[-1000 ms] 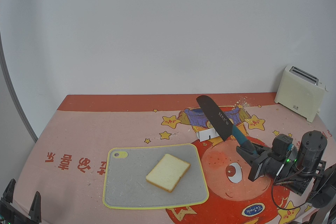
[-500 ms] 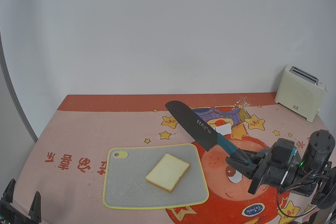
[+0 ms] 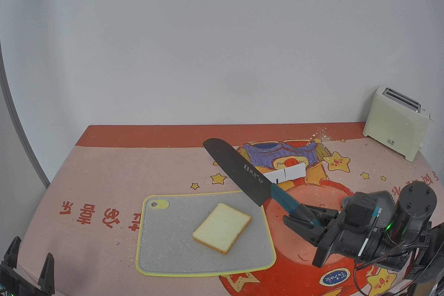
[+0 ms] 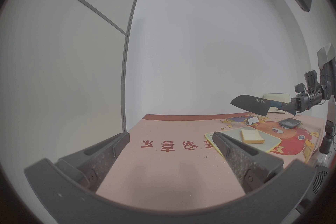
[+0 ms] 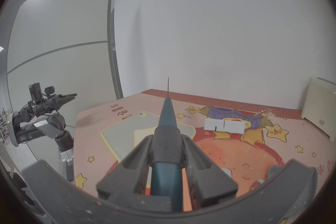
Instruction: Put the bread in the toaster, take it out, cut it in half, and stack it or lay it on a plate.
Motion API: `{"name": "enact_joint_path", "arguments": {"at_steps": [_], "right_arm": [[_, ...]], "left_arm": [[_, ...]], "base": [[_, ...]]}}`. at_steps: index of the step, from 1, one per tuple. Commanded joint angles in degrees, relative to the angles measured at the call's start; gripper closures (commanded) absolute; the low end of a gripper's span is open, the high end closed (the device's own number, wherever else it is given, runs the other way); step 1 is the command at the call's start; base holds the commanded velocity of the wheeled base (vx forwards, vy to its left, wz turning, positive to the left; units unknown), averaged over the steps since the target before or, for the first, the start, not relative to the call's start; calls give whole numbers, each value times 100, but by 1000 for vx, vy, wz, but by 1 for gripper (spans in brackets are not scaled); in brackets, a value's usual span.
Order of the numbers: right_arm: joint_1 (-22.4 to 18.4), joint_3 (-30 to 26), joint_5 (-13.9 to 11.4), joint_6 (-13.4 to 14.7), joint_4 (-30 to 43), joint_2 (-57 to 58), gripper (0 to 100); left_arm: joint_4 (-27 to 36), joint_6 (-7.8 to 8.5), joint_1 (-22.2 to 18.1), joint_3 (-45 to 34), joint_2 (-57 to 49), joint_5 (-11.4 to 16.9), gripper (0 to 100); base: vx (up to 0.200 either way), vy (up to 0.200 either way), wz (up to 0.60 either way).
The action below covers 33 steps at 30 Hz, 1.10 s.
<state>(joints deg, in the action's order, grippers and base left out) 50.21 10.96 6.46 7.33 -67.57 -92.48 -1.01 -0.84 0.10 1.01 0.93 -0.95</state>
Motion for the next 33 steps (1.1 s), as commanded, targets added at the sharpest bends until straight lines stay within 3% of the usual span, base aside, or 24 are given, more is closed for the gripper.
{"name": "enact_joint_path", "arguments": {"at_steps": [1, 13, 26, 27, 30, 33], "right_arm": [[32, 47, -13, -3, -2, -192, 100], [164, -94, -409, -30, 95, 468, 100], [164, -147, -418, -38, 95, 476, 100], [164, -147, -418, -47, 95, 468, 100], [173, -164, -400, -56, 86, 468, 100], [173, -191, -400, -56, 95, 415, 100]], "left_arm": [[-4, -4, -1, -101, -93, -10, 0], [-4, 5, -1, -101, -93, -2, 0], [-110, -4, -1, -101, -93, -125, 0], [-338, -4, -1, -101, -93, -151, 0], [-2342, 58, -1, -101, -93, -177, 0], [-2518, 216, -1, -101, -93, -142, 0]], "base": [[0, 0, 0], [0, 0, 0], [0, 0, 0], [0, 0, 0], [0, 0, 0], [0, 0, 0]]}}
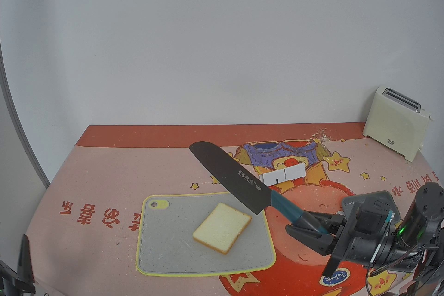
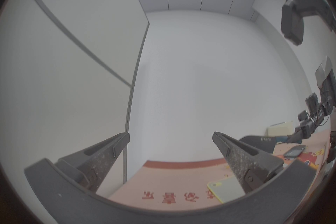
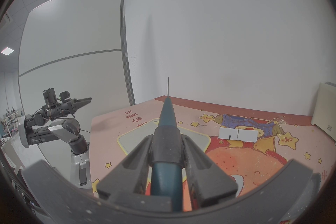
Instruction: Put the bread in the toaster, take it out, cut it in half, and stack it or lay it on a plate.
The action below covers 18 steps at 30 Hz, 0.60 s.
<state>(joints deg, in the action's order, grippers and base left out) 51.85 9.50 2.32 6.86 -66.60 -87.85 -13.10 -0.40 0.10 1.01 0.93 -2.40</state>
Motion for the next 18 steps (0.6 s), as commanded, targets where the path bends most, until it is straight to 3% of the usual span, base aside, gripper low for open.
{"name": "enact_joint_path", "arguments": {"at_steps": [1, 4, 8, 12, 15, 16, 18], "right_arm": [[18, -53, 14, -10, -2, -57, 100], [89, -150, 23, -115, -11, -22, 100], [106, -185, 58, -247, -11, 13, 100], [106, -247, 50, -256, -2, -5, 100], [168, -255, 50, -256, -2, 13, 100], [168, -255, 50, -256, -2, 13, 100], [212, -255, 50, -238, -2, 48, 100]], "left_arm": [[-1309, 163, -1, -101, -93, 12, 0], [-1300, 172, 8, -66, -93, 91, 0], [-1063, 154, 105, 813, 153, 662, 0], [-711, 119, 614, 1964, 1920, 697, 0], [-808, 198, 1036, 2711, 3274, 715, 0], [-808, 198, 1036, 2711, 3274, 715, 0], [-1036, 304, 1335, 3423, 4618, 732, 0]], "base": [[0, 0, 0], [0, 0, 0], [0, 0, 0], [0, 0, 0], [0, 0, 0], [0, 0, 0], [0, 0, 0]]}}
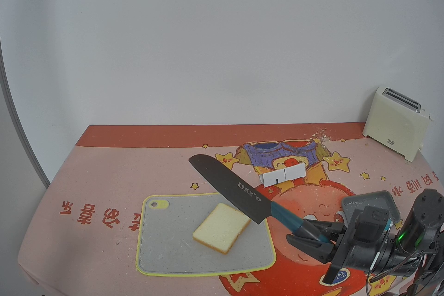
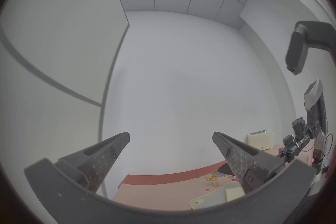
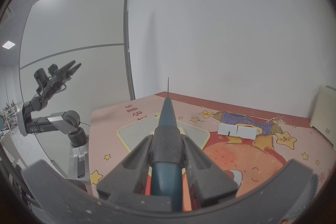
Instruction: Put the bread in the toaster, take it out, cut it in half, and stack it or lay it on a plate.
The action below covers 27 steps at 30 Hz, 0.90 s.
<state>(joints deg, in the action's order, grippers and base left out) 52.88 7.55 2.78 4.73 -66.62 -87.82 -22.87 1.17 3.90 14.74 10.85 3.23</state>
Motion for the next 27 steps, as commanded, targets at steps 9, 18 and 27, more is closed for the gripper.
{"name": "enact_joint_path", "arguments": {"at_steps": [9, 18, 27], "right_arm": [[389, -342, 12, 19, 0, -68, 100], [319, -412, 21, 37, -18, -323, 100], [328, -447, 82, 54, -70, -244, 100]], "left_arm": [[-306, 437, 1658, 2903, 6104, 995, 0], [-1765, 305, 1860, 1550, 6579, 1444, 0], [-2442, 103, 1895, 1611, 6790, 1303, 100]], "base": [[0, 0, 0], [0, 0, 0], [0, 0, 0]]}}
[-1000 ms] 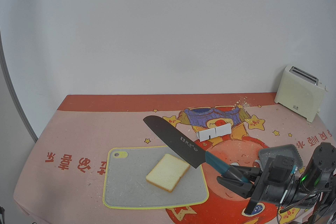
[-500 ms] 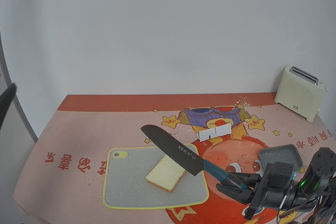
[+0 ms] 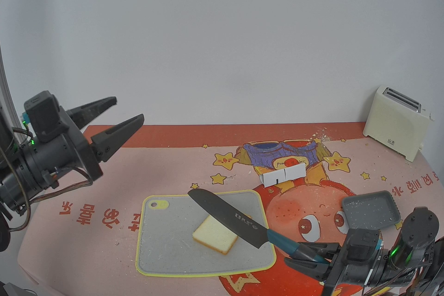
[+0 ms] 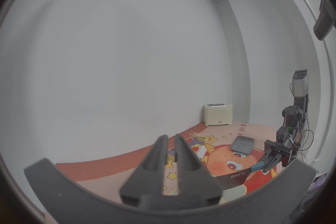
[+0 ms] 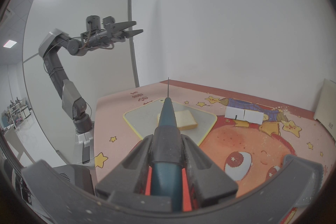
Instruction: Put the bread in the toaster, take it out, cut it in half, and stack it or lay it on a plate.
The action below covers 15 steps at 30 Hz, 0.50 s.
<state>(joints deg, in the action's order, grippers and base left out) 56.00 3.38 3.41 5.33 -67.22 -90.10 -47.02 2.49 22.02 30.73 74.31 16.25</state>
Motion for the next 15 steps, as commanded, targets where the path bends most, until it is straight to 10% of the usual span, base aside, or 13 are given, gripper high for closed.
{"name": "enact_joint_path", "arguments": {"at_steps": [1, 8, 15], "right_arm": [[16, -39, 63, -14, -11, 28, 100], [16, -30, 142, -49, 33, 36, 100], [7, -92, 204, -181, 42, 221, 100]], "left_arm": [[0, -38, 84, 100, 452, -8, 100], [290, -99, 409, 187, 400, 1, 100], [404, -785, 725, 267, 382, 1, 100]], "base": [[0, 0, 0], [0, 0, 0], [0, 0, 0]]}}
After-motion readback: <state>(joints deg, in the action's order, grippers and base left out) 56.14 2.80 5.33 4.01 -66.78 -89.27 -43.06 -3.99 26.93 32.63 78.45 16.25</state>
